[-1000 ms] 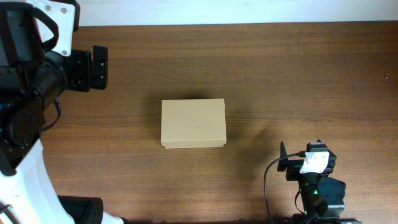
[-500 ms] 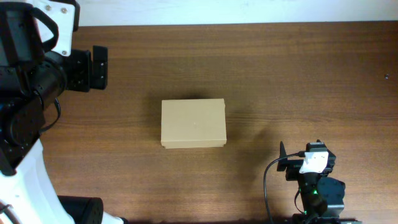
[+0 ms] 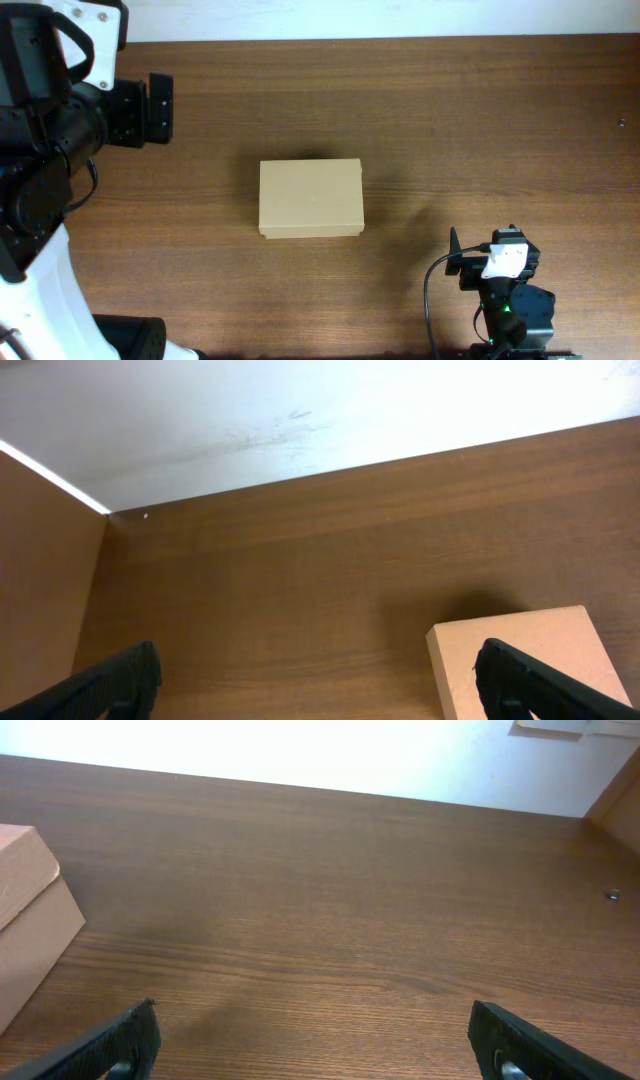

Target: Pack container

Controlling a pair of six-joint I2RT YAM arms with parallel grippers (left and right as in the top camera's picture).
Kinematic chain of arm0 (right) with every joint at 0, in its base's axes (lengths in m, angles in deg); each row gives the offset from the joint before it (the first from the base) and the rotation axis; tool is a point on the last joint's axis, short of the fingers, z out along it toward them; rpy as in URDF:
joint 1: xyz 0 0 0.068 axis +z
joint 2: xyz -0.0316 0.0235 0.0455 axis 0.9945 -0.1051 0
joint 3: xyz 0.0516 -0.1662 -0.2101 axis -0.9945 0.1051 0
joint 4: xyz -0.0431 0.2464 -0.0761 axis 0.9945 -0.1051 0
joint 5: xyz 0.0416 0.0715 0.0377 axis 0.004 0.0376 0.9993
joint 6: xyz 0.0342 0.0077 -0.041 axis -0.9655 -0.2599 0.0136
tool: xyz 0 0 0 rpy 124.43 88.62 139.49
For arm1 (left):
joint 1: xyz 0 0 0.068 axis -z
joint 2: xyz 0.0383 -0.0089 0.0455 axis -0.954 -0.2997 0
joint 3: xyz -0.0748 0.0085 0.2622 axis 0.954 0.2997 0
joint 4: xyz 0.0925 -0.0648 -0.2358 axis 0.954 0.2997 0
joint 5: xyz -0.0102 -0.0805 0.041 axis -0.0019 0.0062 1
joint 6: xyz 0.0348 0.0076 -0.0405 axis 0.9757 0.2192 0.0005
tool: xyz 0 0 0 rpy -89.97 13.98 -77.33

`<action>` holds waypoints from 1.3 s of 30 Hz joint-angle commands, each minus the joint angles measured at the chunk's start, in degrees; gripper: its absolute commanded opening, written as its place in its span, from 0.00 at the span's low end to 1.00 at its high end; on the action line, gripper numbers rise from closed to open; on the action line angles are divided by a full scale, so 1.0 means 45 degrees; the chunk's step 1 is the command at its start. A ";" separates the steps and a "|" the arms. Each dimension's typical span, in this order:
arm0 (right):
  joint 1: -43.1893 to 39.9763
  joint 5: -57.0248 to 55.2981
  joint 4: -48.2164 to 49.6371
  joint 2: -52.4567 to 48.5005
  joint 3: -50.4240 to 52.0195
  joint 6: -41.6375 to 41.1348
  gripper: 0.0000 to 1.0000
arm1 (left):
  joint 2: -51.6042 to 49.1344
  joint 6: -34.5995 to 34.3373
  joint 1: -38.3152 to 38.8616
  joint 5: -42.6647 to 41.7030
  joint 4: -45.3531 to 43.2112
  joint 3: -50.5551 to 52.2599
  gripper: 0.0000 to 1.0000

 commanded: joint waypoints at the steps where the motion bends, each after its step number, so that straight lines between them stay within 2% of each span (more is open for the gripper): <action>1: -0.0117 0.0083 0.0049 0.0146 0.0117 -0.0102 0.99 | 0.0126 0.0160 -0.0053 0.0029 0.0000 0.0058 1.00; 3: -0.0117 0.0083 0.0049 0.0146 0.0117 -0.0102 0.99 | 0.0544 0.0189 -0.0053 0.0126 -0.0112 0.0646 1.00; 5: -0.0117 0.0083 0.0049 0.0146 0.0117 -0.0102 0.99 | 0.1316 0.0359 -0.0053 0.0457 -0.1175 0.1933 1.00; 9: -0.0117 0.0083 0.0049 0.0146 0.0117 -0.0102 0.99 | 0.3623 0.0350 -0.0053 0.0559 -0.5197 0.6334 1.00; 17: -0.0117 0.0083 0.0049 0.0146 0.0117 -0.0102 0.99 | 0.9156 0.0355 -0.0053 0.0563 -1.4542 1.6640 1.00; 22: -0.0117 0.0083 0.0049 0.0146 0.0117 -0.0102 0.99 | 1.2036 0.0355 -0.0053 0.0563 -1.8559 2.1507 1.00; 32: -0.0117 0.0078 0.0049 0.0146 0.0117 -0.0102 0.99 | 1.6956 0.0355 -0.0053 0.0568 -2.2862 2.9410 0.99; 39: -0.0117 0.0083 0.0049 0.0146 0.0117 -0.0102 0.99 | 1.8632 0.0355 -0.0053 0.0563 -2.4324 3.2581 1.00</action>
